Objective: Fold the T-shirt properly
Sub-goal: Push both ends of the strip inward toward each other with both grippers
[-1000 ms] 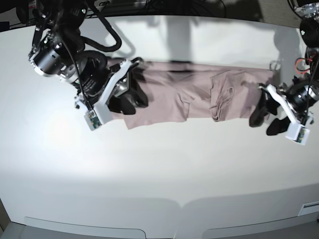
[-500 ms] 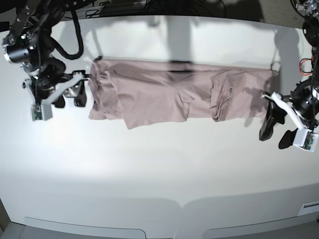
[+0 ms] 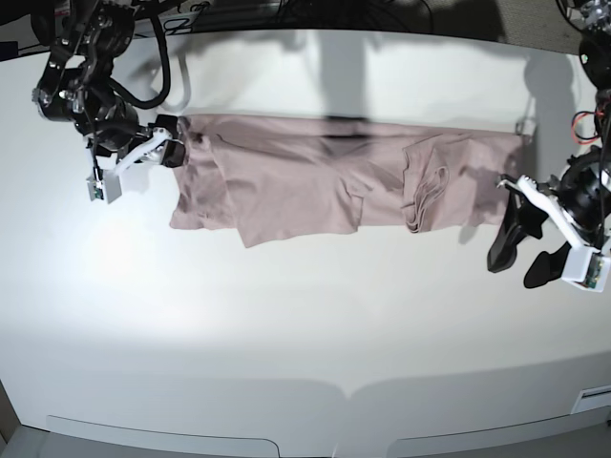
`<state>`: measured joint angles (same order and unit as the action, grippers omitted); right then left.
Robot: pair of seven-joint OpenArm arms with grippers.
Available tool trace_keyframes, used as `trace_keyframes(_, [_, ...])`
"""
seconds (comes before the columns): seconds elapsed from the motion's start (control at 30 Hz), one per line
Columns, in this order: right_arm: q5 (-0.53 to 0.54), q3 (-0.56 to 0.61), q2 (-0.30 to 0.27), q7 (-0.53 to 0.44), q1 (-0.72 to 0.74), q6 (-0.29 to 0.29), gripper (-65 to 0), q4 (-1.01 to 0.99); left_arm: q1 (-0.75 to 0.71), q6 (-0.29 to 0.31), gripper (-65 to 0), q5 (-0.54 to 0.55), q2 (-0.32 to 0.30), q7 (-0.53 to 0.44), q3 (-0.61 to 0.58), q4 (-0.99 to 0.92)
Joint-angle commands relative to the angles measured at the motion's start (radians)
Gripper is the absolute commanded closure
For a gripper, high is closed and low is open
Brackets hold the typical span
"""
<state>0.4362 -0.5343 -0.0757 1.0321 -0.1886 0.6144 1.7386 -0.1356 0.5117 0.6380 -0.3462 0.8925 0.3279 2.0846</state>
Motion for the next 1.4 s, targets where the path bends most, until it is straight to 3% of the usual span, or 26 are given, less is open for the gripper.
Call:
trace_keyframes(0.0, [-0.014, -0.002, -0.013, -0.032, 0.008, 0.008, -35.2, 0.015, 0.011, 0.001, -33.5, 0.017, -0.011, -0.026, 0.005, 0.019])
trace_keyframes(0.23, [-0.010, -0.002, -0.021, -0.053, 0.009, 0.006, -35.2, -0.005, 0.011, 0.001, -33.5, 0.017, -0.011, -0.026, 0.005, 0.019])
trace_keyframes(0.5, [0.061, -0.002, -0.025, -0.043, 0.033, 0.007, -35.2, -0.197, 0.011, 0.001, -33.5, 0.018, -0.012, -0.026, 0.005, 0.019])
trace_keyframes(0.7, [0.254, -0.002, -0.021, 0.108, 0.093, 0.082, -35.2, -0.271, 0.011, 0.001, -33.5, 0.017, -0.012, -0.025, 0.005, 0.019])
trace_keyframes(0.8, [0.354, -0.002, -0.013, 0.138, 0.094, 0.084, -35.2, -0.271, 0.011, 0.001, -33.5, 0.017, -0.012, -0.022, 0.005, 0.019])
trace_keyframes(1.07, [0.382, -0.002, -0.010, 0.139, 0.094, 0.084, -35.1, -0.271, 0.011, 0.001, -33.5, 0.018, -0.012, -0.009, 0.005, 0.019])
trace_keyframes(1.17, [0.455, -0.002, -0.010, 0.139, 0.094, 0.084, -26.1, -0.270, 0.007, 0.001, -33.5, 0.018, -0.012, 0.040, 0.005, 0.019])
trace_keyframes(1.3, [0.513, -0.002, -0.010, 0.138, 0.094, 0.084, -2.3, -0.270, -0.019, 0.000, -33.5, 0.023, -0.011, 0.104, 0.005, 0.019])
trace_keyframes(1.37, [0.515, -0.002, -0.010, 0.137, 0.095, 0.084, 0.0, -0.270, -0.046, 0.000, -33.5, 0.065, -0.011, 0.150, 0.005, 0.013])
